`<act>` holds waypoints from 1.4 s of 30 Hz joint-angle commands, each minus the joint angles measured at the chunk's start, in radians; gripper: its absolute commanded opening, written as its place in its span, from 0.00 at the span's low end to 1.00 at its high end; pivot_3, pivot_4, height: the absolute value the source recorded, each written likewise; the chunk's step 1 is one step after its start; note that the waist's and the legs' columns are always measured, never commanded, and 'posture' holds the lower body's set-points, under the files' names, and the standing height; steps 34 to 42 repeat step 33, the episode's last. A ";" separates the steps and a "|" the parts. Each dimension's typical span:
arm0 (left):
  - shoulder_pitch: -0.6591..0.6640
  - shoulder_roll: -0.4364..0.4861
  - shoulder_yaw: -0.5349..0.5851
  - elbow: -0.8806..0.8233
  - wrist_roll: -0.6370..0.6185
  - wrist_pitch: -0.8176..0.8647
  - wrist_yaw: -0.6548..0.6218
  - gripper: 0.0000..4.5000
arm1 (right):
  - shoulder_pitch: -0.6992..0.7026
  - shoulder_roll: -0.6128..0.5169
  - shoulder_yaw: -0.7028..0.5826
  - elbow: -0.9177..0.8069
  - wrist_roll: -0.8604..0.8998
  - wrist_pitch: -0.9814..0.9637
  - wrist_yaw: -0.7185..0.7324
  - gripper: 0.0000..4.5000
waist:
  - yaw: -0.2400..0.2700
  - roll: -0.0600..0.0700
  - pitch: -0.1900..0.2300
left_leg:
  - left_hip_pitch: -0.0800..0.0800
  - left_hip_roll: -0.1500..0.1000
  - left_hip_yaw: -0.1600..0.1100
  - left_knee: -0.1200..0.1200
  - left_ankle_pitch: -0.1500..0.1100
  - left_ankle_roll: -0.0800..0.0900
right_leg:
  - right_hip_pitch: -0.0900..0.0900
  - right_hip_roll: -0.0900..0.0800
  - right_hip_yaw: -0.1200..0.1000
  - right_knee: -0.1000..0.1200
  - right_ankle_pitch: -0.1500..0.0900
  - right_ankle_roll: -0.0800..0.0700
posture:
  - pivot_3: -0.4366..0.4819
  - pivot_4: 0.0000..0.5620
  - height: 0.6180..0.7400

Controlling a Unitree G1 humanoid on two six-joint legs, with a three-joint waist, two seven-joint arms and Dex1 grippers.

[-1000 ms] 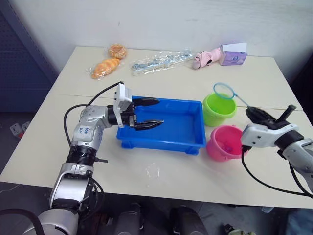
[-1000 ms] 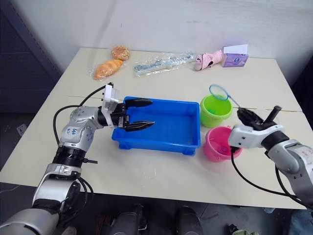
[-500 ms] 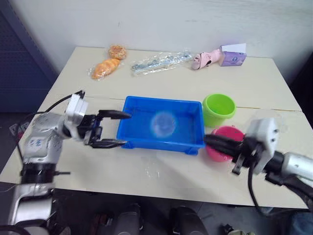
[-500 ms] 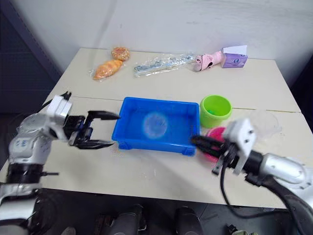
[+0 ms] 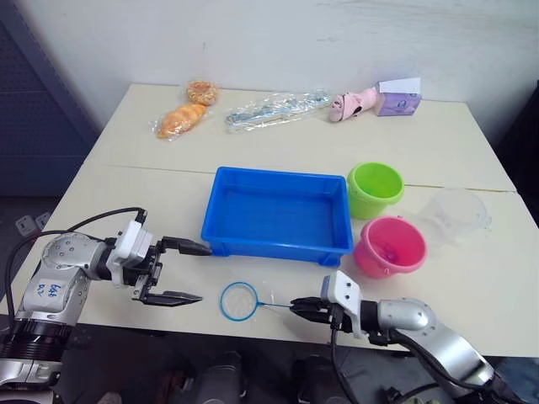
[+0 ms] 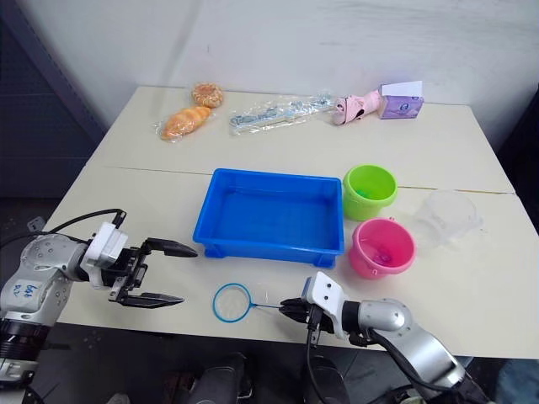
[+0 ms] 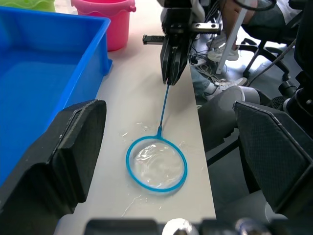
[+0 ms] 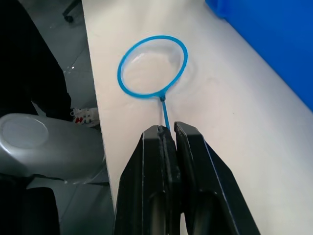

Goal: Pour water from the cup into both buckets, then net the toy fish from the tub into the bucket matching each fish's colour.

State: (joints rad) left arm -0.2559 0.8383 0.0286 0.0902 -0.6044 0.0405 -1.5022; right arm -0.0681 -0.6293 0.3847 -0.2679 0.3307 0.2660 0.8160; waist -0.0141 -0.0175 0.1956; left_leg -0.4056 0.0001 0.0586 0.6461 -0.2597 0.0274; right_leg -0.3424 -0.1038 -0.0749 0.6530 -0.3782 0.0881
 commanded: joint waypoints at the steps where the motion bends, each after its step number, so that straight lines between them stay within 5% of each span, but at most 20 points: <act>1: 0.005 0.017 0.007 -0.026 -0.002 -0.001 -0.082 0.99 | -0.021 0.019 -0.019 0.056 -0.008 -0.038 0.057 0.00 | -0.002 0.000 0.000 | 0.000 0.000 0.000 0.000 0.000 0.000 | 0.000 0.000 0.000 0.000 0.000 0.000 | 0.48 0.27 1.00; 2: 0.005 0.018 0.006 -0.027 0.001 -0.001 -0.081 0.99 | -0.023 0.020 -0.025 0.064 -0.010 -0.046 0.068 0.00 | -0.004 0.000 0.000 | 0.000 0.000 0.000 0.000 0.000 0.000 | 0.000 0.000 0.000 0.000 0.000 0.000 | 0.48 0.27 1.00; 5: -0.004 0.024 0.012 -0.017 0.004 0.010 -0.068 1.00 | -0.010 0.014 -0.062 0.047 0.032 -0.024 0.098 0.24 | -0.006 0.000 0.000 | 0.000 0.000 0.000 0.000 0.000 0.000 | 0.000 0.000 0.000 0.000 0.000 0.000 | 0.48 0.27 1.00; 12: 0.011 0.027 0.032 0.025 0.087 -0.001 0.042 1.00 | 0.115 -0.079 -0.212 -0.140 0.082 -0.011 0.124 1.00 | -0.008 0.001 0.001 | 0.000 0.000 0.000 0.000 -0.001 0.001 | 0.000 0.000 0.000 0.000 0.000 0.000 | 0.48 0.27 1.00; 17: 0.072 0.044 0.088 0.067 0.139 -0.036 0.096 1.00 | 0.384 -0.177 -0.422 -0.394 0.175 0.004 0.137 1.00 | -0.006 0.001 0.001 | 0.000 0.000 0.000 -0.001 -0.003 0.002 | 0.000 0.000 -0.001 -0.001 0.000 0.000 | 0.48 0.27 1.00; 21: 0.087 0.060 0.167 0.194 0.201 -0.148 0.163 1.00 | 0.634 -0.105 -0.748 -0.525 0.262 -0.104 0.147 1.00 | -0.004 0.001 0.000 | 0.001 0.001 0.000 -0.003 -0.004 0.003 | 0.001 0.000 -0.001 -0.002 0.000 0.000 | 0.48 0.27 1.00; 27: 0.086 0.064 0.219 0.377 0.255 -0.256 0.207 1.00 | 0.820 -0.075 -1.189 -0.391 0.268 -0.255 0.332 1.00 | 0.001 -0.002 -0.002 | 0.002 0.001 0.001 -0.005 -0.005 0.003 | 0.003 0.000 0.000 -0.008 0.000 0.001 | 0.48 0.27 1.00; 42: 0.068 0.031 0.215 0.445 0.284 -0.346 0.247 1.00 | 0.814 -0.073 -1.245 -0.302 0.270 -0.287 0.373 1.00 | 0.010 -0.003 -0.002 | 0.004 0.001 0.003 -0.014 -0.004 0.003 | 0.000 0.000 0.001 -0.010 0.000 0.001 | 0.48 0.27 1.00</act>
